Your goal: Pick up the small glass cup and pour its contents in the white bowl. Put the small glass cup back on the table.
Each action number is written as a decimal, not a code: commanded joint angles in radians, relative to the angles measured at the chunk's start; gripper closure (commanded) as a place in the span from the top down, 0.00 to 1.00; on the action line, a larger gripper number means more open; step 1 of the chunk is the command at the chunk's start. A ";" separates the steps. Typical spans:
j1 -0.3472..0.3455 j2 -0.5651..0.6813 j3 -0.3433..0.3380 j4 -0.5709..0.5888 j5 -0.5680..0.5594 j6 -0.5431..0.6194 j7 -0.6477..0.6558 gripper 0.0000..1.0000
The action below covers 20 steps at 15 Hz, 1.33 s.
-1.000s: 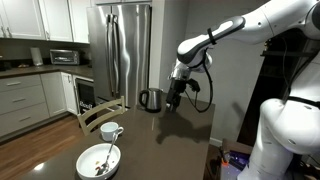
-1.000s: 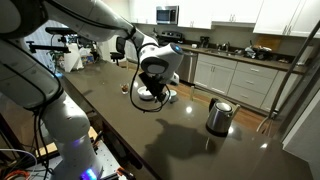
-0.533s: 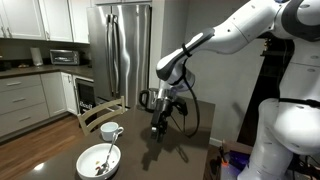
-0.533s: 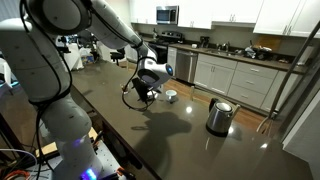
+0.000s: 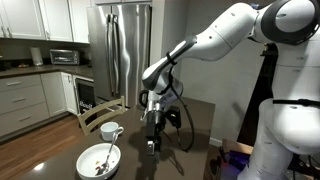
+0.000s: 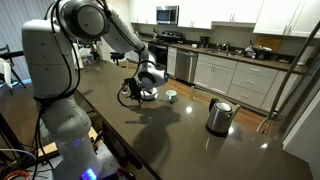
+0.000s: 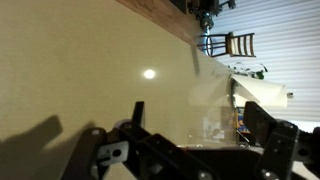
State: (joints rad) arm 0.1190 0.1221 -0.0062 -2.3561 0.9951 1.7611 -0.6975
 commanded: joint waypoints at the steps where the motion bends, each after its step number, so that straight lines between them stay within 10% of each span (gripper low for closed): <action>1: -0.026 -0.004 0.027 0.007 -0.031 -0.005 0.003 1.00; 20: -0.028 0.006 0.042 -0.085 0.288 0.025 0.369 1.00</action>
State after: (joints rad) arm 0.1016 0.1176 0.0243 -2.4260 1.2105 1.7364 -0.4157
